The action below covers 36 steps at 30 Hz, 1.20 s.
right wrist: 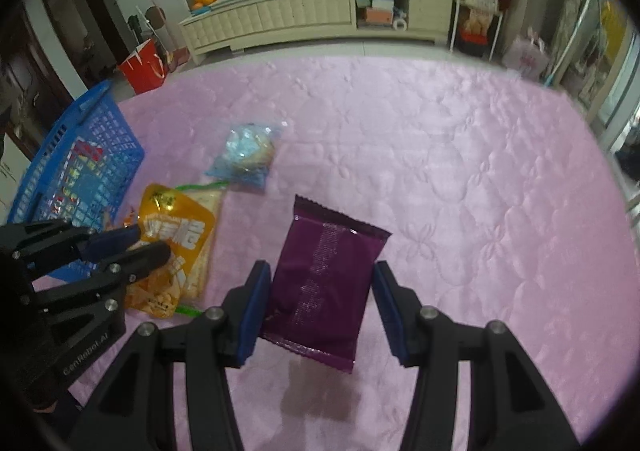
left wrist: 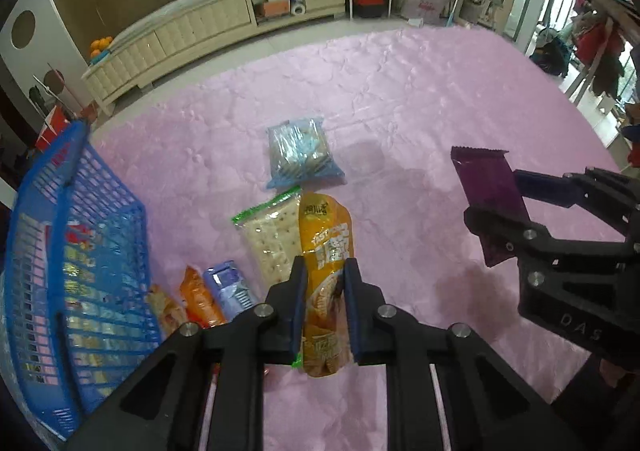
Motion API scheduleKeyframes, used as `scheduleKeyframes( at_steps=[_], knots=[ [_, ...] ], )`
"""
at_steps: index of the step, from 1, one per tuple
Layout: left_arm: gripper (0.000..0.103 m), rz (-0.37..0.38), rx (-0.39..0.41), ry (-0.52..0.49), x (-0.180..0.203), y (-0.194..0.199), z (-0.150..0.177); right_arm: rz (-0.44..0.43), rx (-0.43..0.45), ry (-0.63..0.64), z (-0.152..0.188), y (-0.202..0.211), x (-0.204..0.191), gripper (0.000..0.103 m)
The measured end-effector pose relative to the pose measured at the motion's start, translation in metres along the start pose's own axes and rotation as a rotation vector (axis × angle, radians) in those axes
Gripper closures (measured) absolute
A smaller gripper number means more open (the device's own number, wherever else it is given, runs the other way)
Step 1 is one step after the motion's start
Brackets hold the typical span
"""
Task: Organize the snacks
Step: 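Grasp the orange-and-yellow cracker bag with the left gripper and lift it, then drop the orange bag into the basket with the left gripper while the right holds the purple packet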
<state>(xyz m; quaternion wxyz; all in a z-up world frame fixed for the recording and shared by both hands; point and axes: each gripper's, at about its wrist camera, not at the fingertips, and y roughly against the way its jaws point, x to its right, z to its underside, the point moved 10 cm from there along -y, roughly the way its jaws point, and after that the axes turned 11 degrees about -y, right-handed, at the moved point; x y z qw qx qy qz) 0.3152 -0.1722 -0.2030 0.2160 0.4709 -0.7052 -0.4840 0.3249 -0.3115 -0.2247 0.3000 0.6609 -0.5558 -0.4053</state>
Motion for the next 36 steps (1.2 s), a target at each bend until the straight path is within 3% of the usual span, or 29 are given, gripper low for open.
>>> scheduleKeyframes(
  at_steps=[11, 22, 36],
  knots=[
    [0.087, -0.008, 0.136, 0.024, -0.027, 0.079, 0.006, -0.011, 0.077, 0.056, -0.007, 0.06, -0.046, 0.046],
    [0.087, -0.044, 0.22, 0.089, -0.085, 0.138, 0.029, -0.05, 0.15, 0.122, -0.007, 0.103, -0.107, 0.046],
    [0.086, -0.125, 0.213, 0.18, -0.171, 0.162, 0.079, -0.144, 0.143, 0.221, -0.008, 0.087, -0.194, 0.046]
  ],
)
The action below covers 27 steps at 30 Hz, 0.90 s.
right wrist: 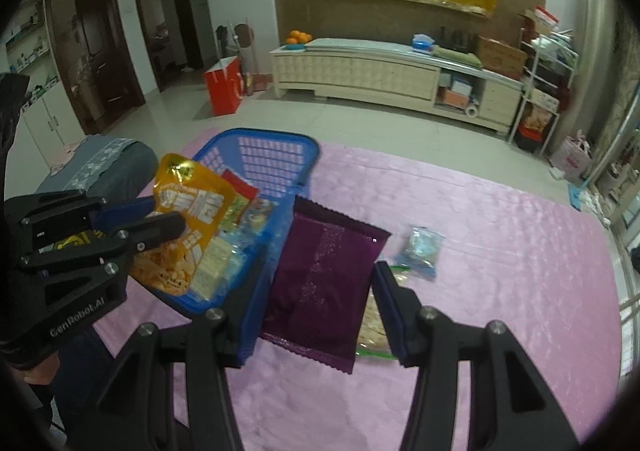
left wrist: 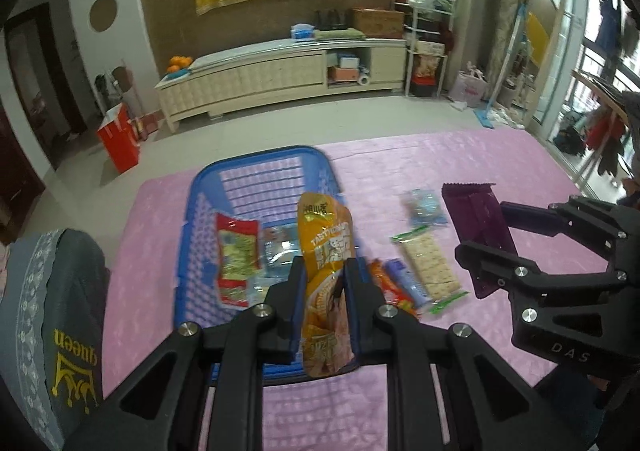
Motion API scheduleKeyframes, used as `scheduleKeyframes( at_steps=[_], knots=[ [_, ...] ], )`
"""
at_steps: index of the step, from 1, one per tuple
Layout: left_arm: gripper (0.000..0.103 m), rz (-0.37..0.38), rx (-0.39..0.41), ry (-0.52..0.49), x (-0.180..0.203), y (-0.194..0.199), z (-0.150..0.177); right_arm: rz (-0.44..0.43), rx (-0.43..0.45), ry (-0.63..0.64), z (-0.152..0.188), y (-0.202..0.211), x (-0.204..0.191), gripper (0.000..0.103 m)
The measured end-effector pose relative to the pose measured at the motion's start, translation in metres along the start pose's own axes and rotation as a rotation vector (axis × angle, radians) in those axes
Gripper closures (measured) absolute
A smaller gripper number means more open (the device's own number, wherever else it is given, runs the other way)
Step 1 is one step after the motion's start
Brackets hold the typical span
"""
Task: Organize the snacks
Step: 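Drop the orange bag into the basket with the left gripper while the right holds the purple packet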
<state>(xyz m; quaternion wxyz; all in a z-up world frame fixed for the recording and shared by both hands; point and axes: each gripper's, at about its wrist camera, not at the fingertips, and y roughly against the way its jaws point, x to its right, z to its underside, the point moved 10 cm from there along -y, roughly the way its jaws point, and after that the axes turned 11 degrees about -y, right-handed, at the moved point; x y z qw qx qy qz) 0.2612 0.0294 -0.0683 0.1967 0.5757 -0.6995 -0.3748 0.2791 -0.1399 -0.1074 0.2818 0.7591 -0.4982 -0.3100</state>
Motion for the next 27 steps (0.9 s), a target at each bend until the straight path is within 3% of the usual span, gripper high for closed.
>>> scheduleKeyframes(
  at_steps=[8, 16, 18, 20, 23, 27],
  knots=[
    [0.084, -0.021, -0.044, 0.069, -0.045, -0.016, 0.025, -0.031, -0.042, 0.051, 0.004, -0.026, -0.035, 0.046],
    [0.084, -0.043, -0.084, 0.1, -0.065, -0.033, 0.042, -0.012, -0.08, 0.075, 0.008, -0.043, -0.044, 0.046],
    [0.077, -0.05, -0.086, 0.101, -0.067, -0.034, 0.044, -0.009, -0.079, 0.079, 0.008, -0.044, -0.046, 0.046],
    [0.064, -0.06, -0.088, 0.101, -0.068, -0.033, 0.047, -0.014, -0.079, 0.082, 0.008, -0.042, -0.047, 0.046],
    [0.063, -0.061, -0.084, 0.092, -0.067, -0.028, 0.049, -0.013, -0.077, 0.09, 0.009, -0.04, -0.049, 0.046],
    [0.053, -0.066, -0.071, 0.091, -0.066, -0.015, 0.047, -0.016, -0.073, 0.095, 0.008, -0.035, -0.052, 0.046]
  ],
)
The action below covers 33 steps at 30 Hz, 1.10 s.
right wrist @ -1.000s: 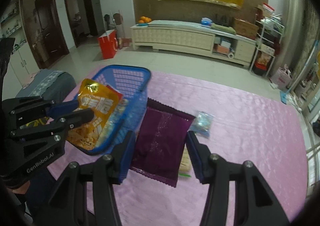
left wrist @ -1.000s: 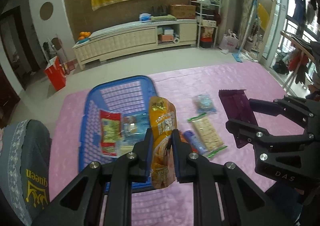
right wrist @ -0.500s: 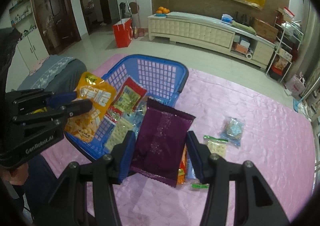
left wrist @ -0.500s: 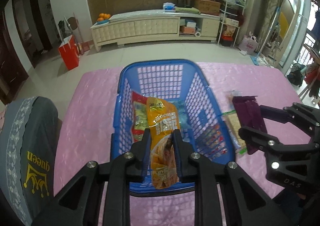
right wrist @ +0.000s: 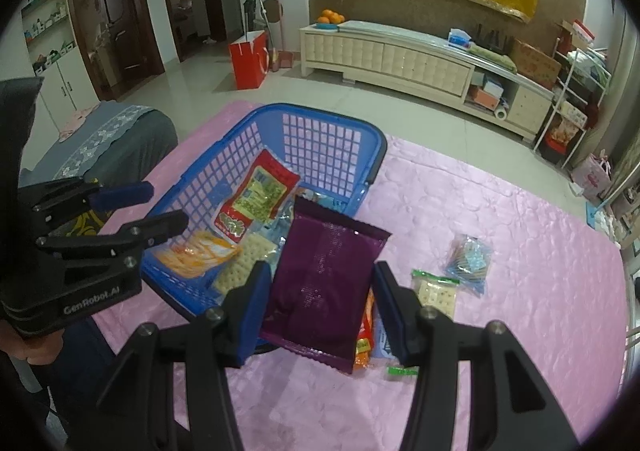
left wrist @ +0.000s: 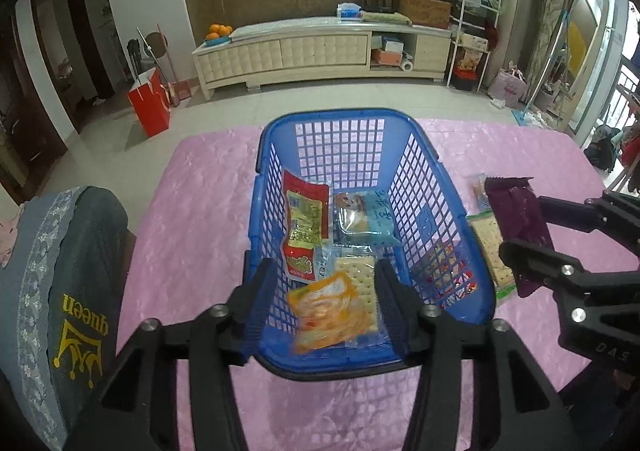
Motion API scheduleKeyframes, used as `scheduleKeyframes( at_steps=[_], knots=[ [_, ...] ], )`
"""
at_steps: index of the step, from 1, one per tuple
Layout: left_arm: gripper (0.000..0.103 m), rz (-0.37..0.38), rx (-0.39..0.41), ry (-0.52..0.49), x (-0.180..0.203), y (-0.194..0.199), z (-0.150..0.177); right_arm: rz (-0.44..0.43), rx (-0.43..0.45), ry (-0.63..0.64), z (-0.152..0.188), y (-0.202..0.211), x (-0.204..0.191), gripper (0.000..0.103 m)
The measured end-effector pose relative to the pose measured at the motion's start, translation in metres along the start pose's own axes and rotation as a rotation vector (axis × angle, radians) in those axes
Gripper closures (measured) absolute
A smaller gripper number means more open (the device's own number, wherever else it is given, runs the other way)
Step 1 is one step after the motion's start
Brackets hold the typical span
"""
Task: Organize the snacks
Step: 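Drop the orange bag into the basket with the left gripper while the right holds the purple packet, then lower the purple packet into the basket and open the right gripper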
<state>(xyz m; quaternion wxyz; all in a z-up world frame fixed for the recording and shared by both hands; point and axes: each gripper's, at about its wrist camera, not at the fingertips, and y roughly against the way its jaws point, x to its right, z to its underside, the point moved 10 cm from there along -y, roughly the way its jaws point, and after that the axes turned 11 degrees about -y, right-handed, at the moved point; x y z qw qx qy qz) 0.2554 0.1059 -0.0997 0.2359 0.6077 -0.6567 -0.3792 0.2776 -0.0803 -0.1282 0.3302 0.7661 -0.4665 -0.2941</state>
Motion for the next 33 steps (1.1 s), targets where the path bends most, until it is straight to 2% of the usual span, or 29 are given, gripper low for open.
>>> scheduleKeyframes(
  at_steps=[5, 12, 20, 33],
  knots=[
    [0.044, -0.03, 0.04, -0.011, -0.007, 0.023, -0.003, -0.016, 0.015, 0.011, -0.006, 0.007, -0.01, 0.046],
    [0.043, -0.062, 0.043, 0.035, -0.031, 0.036, 0.009, -0.048, 0.014, 0.056, -0.011, 0.002, -0.04, 0.046],
    [0.043, -0.076, 0.011, 0.107, -0.059, 0.031, 0.031, -0.083, -0.013, 0.12, -0.015, -0.018, -0.078, 0.046],
    [0.043, -0.075, -0.032, 0.176, -0.078, 0.014, 0.05, -0.091, -0.116, 0.145, -0.002, -0.059, -0.097, 0.046]
  ],
)
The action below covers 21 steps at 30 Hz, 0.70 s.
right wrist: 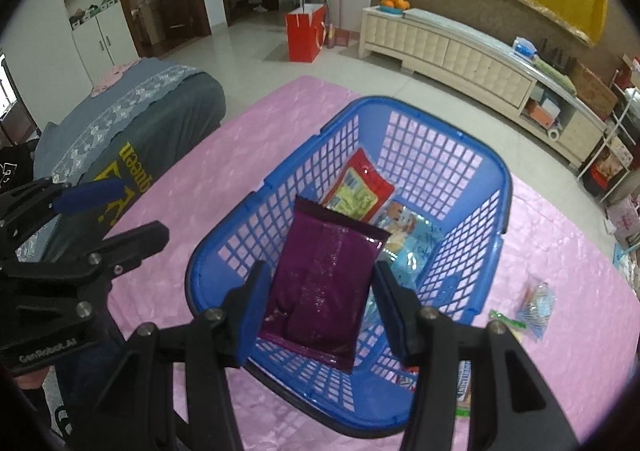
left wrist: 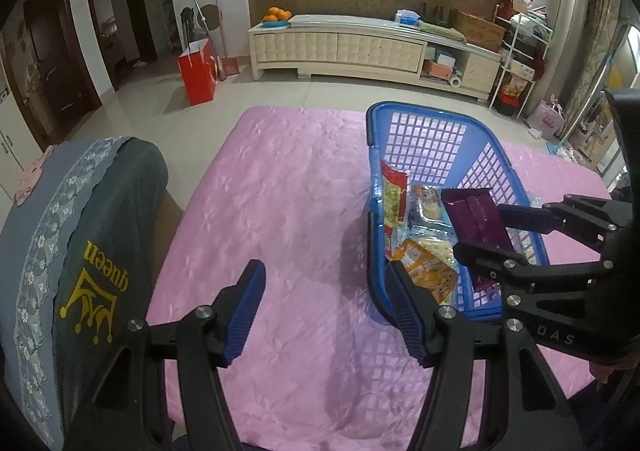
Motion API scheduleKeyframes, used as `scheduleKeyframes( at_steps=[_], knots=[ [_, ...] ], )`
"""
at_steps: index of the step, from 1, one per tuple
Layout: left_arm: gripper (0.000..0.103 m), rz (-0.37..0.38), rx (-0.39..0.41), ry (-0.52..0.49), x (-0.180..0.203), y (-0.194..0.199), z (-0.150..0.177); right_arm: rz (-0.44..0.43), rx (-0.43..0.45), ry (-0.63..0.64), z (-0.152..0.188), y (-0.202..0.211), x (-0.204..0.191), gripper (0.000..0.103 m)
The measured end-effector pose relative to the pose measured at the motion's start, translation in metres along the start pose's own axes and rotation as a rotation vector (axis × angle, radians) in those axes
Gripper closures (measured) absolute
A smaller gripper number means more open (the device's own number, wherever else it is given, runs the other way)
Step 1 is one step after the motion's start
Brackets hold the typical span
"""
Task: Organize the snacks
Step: 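Lower the purple packet into the basket and open the right gripper, then move the right gripper to the red snack tube and grasp it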
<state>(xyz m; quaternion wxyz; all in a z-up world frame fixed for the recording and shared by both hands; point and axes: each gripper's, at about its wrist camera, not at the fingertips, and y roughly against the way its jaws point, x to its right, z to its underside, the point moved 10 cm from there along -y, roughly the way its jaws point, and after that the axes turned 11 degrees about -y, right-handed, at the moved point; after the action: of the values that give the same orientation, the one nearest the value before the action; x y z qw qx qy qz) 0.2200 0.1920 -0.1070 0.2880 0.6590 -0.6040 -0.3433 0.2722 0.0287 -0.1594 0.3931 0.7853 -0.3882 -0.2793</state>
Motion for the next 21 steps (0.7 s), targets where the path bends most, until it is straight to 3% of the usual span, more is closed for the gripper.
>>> scheduleKeyframes(
  at_steps=[2, 6, 14, 21],
  knots=[
    [0.043, 0.004, -0.004, -0.002, 0.001, -0.002, 0.002, -0.01, -0.008, -0.008, 0.0, -0.003, -0.001, 0.044],
    [0.043, 0.006, -0.015, -0.001, 0.003, -0.004, 0.005, 0.007, -0.056, 0.006, 0.006, -0.011, 0.0, 0.03],
    [0.043, 0.003, -0.007, -0.015, 0.015, 0.006, 0.0, 0.017, -0.014, -0.043, 0.007, 0.014, 0.026, 0.03],
    [0.043, 0.028, 0.011, -0.03, 0.047, 0.019, -0.014, 0.035, 0.042, -0.068, 0.01, 0.049, 0.054, 0.03]
  ],
)
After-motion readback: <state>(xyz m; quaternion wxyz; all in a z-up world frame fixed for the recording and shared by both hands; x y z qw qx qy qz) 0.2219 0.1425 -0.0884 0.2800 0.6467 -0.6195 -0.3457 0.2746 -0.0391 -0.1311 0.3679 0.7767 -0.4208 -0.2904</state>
